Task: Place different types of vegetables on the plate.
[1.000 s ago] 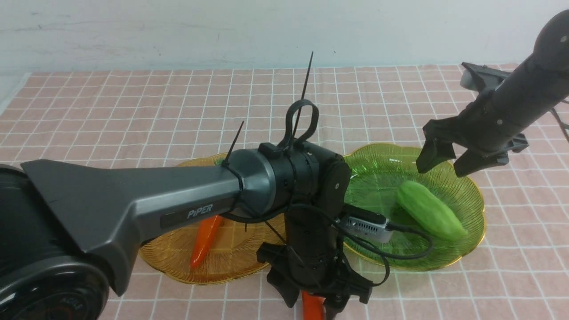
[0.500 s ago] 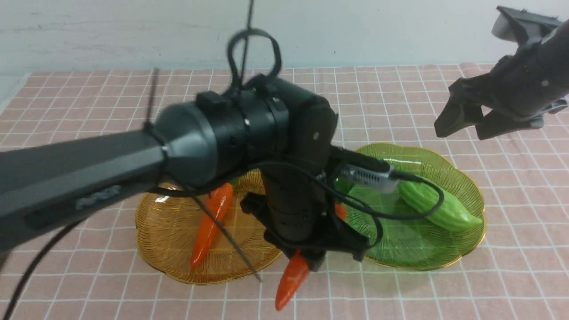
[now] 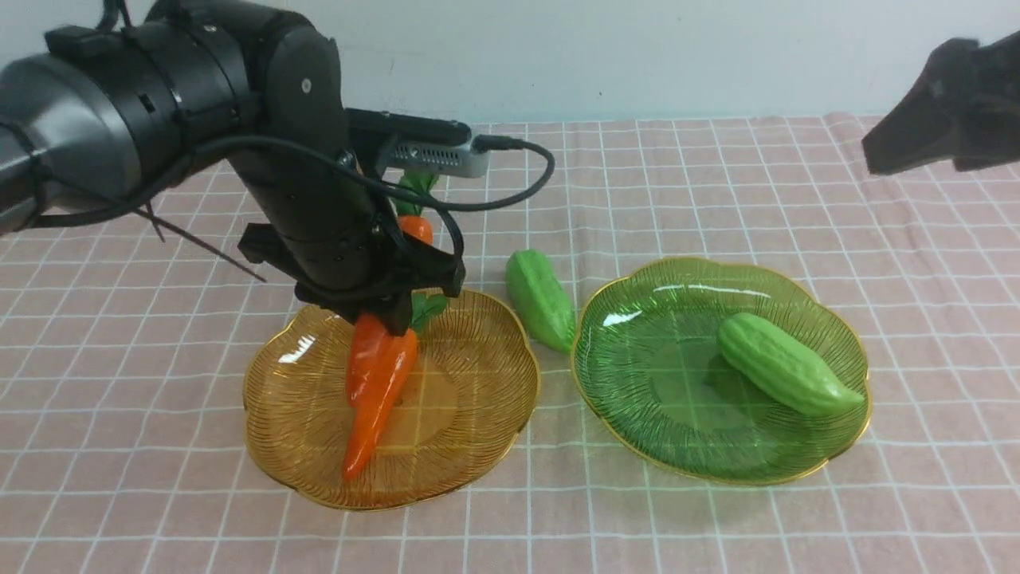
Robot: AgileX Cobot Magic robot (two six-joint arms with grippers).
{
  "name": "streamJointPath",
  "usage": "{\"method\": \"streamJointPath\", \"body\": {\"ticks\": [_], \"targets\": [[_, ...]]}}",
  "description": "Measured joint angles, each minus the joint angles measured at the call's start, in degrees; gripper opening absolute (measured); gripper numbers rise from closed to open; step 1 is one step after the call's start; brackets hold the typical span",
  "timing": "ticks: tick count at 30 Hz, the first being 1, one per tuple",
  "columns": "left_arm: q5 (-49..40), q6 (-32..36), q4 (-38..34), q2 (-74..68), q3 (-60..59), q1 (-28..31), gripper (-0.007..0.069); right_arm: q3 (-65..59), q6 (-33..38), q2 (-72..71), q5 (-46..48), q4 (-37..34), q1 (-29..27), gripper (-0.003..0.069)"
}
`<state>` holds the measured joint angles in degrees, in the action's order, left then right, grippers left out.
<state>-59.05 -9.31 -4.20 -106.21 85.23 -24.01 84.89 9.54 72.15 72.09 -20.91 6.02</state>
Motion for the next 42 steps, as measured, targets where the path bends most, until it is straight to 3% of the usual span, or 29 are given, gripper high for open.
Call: {"method": "streamJointPath", "body": {"ticks": [6,9,17,28,42], "targets": [[1.15,-1.55,-1.54,-4.11,0.0,0.0,0.0509,0.0,0.0,-6.56,0.8,0.0,0.0,0.0505],[1.44,-1.79,-1.65,-4.11,0.83,0.0,0.0556,0.0,0.0,-7.08,0.93,0.0,0.0,0.0505],[9.67,-1.77,-2.41,-7.72,14.58,0.0,0.0533,0.0,0.0,-7.08,0.95,0.0,0.0,0.0505],[10.53,-1.53,-3.07,-21.97,28.78,-0.67,0.0531,0.0,-0.29,-7.08,1.0,0.0,0.0,0.0505],[11.87,-2.07,-7.0,-30.91,33.62,-1.51,0.053,0.0,-0.41,-7.08,1.05,0.0,0.0,0.0505]]}}
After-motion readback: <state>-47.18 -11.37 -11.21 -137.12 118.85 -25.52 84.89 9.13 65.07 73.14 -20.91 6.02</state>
